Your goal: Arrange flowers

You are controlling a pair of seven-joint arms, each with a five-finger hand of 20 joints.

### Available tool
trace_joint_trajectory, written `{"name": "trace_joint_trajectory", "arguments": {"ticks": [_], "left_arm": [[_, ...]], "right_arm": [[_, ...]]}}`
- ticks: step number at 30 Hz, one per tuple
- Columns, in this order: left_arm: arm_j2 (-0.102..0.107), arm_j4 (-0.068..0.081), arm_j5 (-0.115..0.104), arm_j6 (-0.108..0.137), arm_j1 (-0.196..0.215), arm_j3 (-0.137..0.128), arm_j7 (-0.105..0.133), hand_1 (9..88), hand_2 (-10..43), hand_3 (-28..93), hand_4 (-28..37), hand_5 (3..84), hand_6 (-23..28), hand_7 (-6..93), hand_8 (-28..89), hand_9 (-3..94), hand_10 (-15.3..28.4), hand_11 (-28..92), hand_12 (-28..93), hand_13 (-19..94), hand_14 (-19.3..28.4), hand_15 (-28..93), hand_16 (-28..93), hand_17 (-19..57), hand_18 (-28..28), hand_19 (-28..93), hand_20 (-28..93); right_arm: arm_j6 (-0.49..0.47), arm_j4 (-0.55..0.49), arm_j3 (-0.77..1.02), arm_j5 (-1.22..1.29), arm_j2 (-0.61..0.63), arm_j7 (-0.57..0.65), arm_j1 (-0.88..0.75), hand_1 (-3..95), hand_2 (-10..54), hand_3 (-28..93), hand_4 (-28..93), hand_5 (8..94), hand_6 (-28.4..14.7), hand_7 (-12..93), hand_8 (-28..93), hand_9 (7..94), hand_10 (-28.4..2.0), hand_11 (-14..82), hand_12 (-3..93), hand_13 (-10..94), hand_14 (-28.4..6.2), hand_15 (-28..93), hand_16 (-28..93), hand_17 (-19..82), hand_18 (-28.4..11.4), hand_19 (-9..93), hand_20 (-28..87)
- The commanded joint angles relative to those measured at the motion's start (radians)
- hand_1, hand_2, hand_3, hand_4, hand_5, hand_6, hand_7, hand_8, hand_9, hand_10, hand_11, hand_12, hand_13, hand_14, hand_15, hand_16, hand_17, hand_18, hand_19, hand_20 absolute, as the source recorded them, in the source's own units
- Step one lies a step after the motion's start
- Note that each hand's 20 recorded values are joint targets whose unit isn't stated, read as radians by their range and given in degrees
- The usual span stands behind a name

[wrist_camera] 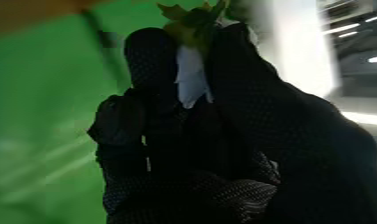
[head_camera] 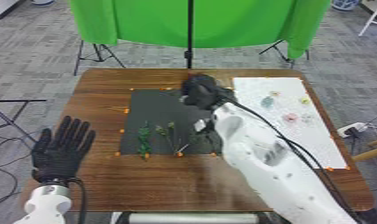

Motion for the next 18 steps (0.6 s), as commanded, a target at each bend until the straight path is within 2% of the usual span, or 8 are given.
{"name": "trace_joint_trajectory", "arguments": {"ticks": [1, 3, 4, 8, 12, 14, 15, 18], "left_arm": [[0.052, 0.026, 0.018, 0.025, -0.047, -0.004, 0.039, 26.0, 19.1, 76, -28.3, 45.7, 9.4, 12.3, -11, 40.2, 14.6, 20, 7, 30, 15.4, 31, -8, -6.6, 12.7, 35, 11], [0.065, 0.010, 0.017, 0.034, -0.034, -0.001, 0.019, 26.0, 19.0, 76, -28.3, 45.7, 9.4, 12.3, -11, 40.2, 14.6, 20, 7, 30, 15.4, 31, -8, -6.6, 12.7, 35, 11], [0.069, 0.009, 0.019, 0.034, -0.037, 0.001, 0.004, 26.0, 19.0, 76, -28.3, 45.7, 9.4, 12.3, -11, 40.2, 14.5, 20, 7, 30, 15.4, 31, -8, -6.6, 12.7, 35, 11], [0.083, 0.014, 0.028, 0.044, -0.057, 0.015, -0.012, 26.0, 19.0, 76, -28.3, 45.7, 9.4, 12.4, -11, 40.2, 14.6, 20, 7, 30, 15.4, 31, -8, -6.6, 12.7, 35, 11], [0.081, 0.012, 0.024, 0.038, -0.048, 0.015, 0.000, 26.0, 19.0, 76, -28.3, 45.7, 9.5, 12.4, -11, 40.2, 14.6, 20, 7, 30, 15.4, 31, -8, -6.7, 12.7, 35, 11], [0.082, 0.019, 0.025, 0.034, -0.060, 0.021, -0.006, 26.0, 19.0, 76, -28.3, 45.7, 9.5, 12.4, -11, 40.1, 14.5, 20, 7, 30, 15.4, 31, -8, -6.7, 12.7, 35, 11], [0.081, 0.015, 0.022, 0.038, -0.052, 0.019, -0.003, 26.0, 19.0, 76, -28.3, 45.7, 9.5, 12.4, -11, 40.1, 14.5, 20, 7, 30, 15.4, 31, -8, -6.7, 12.7, 35, 11], [0.081, 0.020, 0.015, 0.041, -0.062, 0.026, 0.002, 26.1, 19.0, 76, -28.3, 45.7, 9.5, 12.4, -11, 40.0, 14.6, 20, 7, 30, 15.4, 31, -8, -6.7, 12.7, 35, 11]], "right_arm": [[-0.061, 0.093, -0.133, -0.132, -0.228, -0.143, 0.004, 62.7, -9.5, 75, -28, 63.1, -5.2, 42, -5, 70.5, -13.7, 20.4, 39.2, 63, -7.6, 54, 36, 36, -18.6, 90, 45], [-0.105, 0.127, -0.155, -0.110, -0.263, -0.111, -0.008, 62.5, -9.5, 74, -28, 62.7, -5.0, 42, -5, 70.2, -13.4, 20.2, 38.9, 63, -7.4, 54, 36, 36, -18.6, 90, 45], [-0.123, 0.151, -0.160, -0.097, -0.285, -0.078, -0.011, 62.2, -9.5, 74, -28, 62.4, -4.9, 43, -5, 69.8, -13.3, 19.8, 38.4, 62, -7.2, 54, 36, 36, -18.7, 89, 45], [-0.117, 0.234, -0.157, -0.161, -0.338, -0.077, -0.018, 61.0, -9.5, 74, -28, 60.8, -4.5, 43, -6, 69.3, -13.3, 18.5, 37.0, 62, -7.2, 53, 35, 36, -18.8, 89, 45], [-0.113, 0.258, -0.144, -0.159, -0.362, -0.087, -0.030, 58.6, -9.5, 75, -28, 59.1, -4.5, 44, -7, 66.5, -14.0, 22.5, 34.2, 60, -7.1, 53, 34, 35, -18.6, 89, 45], [-0.103, 0.267, -0.145, -0.169, -0.360, -0.082, -0.033, 57.7, -9.5, 75, -28, 58.3, -4.7, 43, -7, 64.6, -14.5, 25.1, 32.1, 59, -7.2, 53, 34, 35, -18.5, 88, 45], [-0.116, 0.270, -0.138, -0.178, -0.365, -0.089, -0.043, 57.3, -9.5, 75, -28, 57.9, -4.7, 43, -7, 63.7, -14.7, 27.0, 30.3, 59, -7.1, 53, 33, 35, -18.5, 88, 44], [-0.138, 0.282, -0.128, -0.191, -0.375, -0.097, -0.048, 55.6, -9.5, 75, -28, 57.6, -4.7, 42, -8, 61.9, -15.4, 30.1, 26.9, 58, -7.5, 54, 33, 35, -18.6, 88, 44]]}}
